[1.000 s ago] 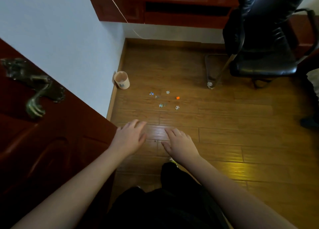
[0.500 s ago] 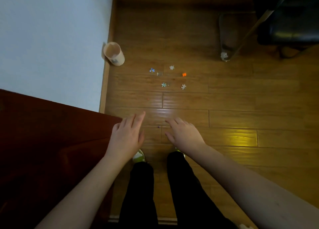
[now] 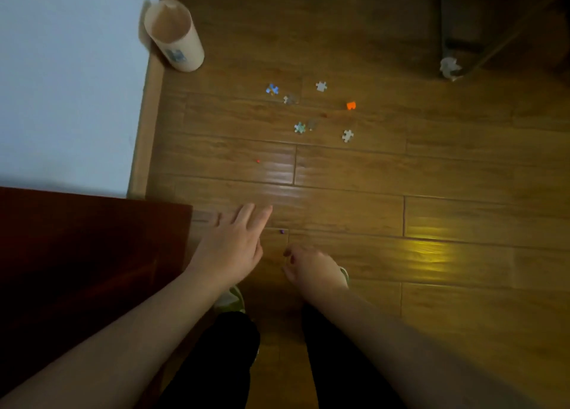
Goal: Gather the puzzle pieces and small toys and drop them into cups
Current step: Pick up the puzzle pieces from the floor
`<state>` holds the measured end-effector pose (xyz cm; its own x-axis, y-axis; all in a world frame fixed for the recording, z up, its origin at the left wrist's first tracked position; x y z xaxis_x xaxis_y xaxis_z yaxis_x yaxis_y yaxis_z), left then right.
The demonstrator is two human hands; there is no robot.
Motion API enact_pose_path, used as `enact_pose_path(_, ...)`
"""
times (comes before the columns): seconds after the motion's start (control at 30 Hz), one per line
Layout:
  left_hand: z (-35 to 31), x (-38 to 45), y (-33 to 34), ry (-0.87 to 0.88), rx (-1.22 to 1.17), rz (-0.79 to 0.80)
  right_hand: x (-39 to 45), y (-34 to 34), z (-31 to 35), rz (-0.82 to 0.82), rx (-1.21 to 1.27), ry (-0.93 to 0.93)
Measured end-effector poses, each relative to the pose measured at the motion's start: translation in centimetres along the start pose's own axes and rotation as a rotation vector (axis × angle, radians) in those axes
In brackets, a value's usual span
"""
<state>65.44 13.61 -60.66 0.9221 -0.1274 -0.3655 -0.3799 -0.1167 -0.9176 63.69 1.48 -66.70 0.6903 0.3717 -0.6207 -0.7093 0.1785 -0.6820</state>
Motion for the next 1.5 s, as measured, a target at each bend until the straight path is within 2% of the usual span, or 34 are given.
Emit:
enact_pose_path(0.17,2.1,3.0,9.9,0.033,0.038,0.054,9.0,9.3,-4.4,0.071,0.065,0.128)
enact_pose_path(0.33,6.0,4.5,17.1,-0.015,-0.003,0.043,16.2,17.9,-9.9,0.119,0.067,0.302)
enact_pose_path(0.5,8.9,5.0,22.4,-0.046,-0.027,0.083,20.7,22.3,-12.9,-0.003,0.178,0.398)
enact_pose_path(0.63,9.4,4.8,24.3,-0.086,-0.057,0.093,22.7,23.1,-13.6,-0.098,0.219,0.395)
enact_pose_path(0.73,9.2,4.8,25.1,-0.082,-0.090,0.085,23.9,23.4,-13.9,-0.137,0.099,0.345)
enact_pose_path(0.9,9.0,5.4,25.2,-0.094,-0.103,0.077,25.3,23.8,-12.6,-0.088,-0.155,0.120)
enact_pose_path(1.0,9.3,5.1,25.0,-0.110,-0.101,0.091,25.0,22.9,-13.0,-0.059,-0.166,0.139)
enact_pose_path(1.17,7.7,4.6,21.8,-0.093,-0.096,0.060,21.8,17.0,-13.7,-0.081,0.415,0.428)
enact_pose_path(1.27,6.6,4.0,18.5,-0.097,-0.057,0.075,18.1,12.3,-12.5,-0.142,0.870,0.529)
enact_pose_path(1.37,4.9,3.2,14.1,-0.089,-0.057,0.011,14.3,7.1,-10.1,-0.148,1.336,0.574)
enact_pose_path(1.5,2.1,2.8,6.8,-0.061,-0.060,-0.055,9.9,0.1,-7.5,-0.118,1.604,0.624)
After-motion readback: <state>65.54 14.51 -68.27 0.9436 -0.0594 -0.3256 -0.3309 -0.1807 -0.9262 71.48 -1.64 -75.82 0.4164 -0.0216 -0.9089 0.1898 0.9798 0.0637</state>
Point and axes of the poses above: each hand's wrist, its own x-axis towards the middle knuckle, its own y-axis out of the palm, z = x × y, the point moved 10 cm from there along x, towards the middle knuckle, and after that the axes turned 8 degrees about -z, right-handed, at the moved point
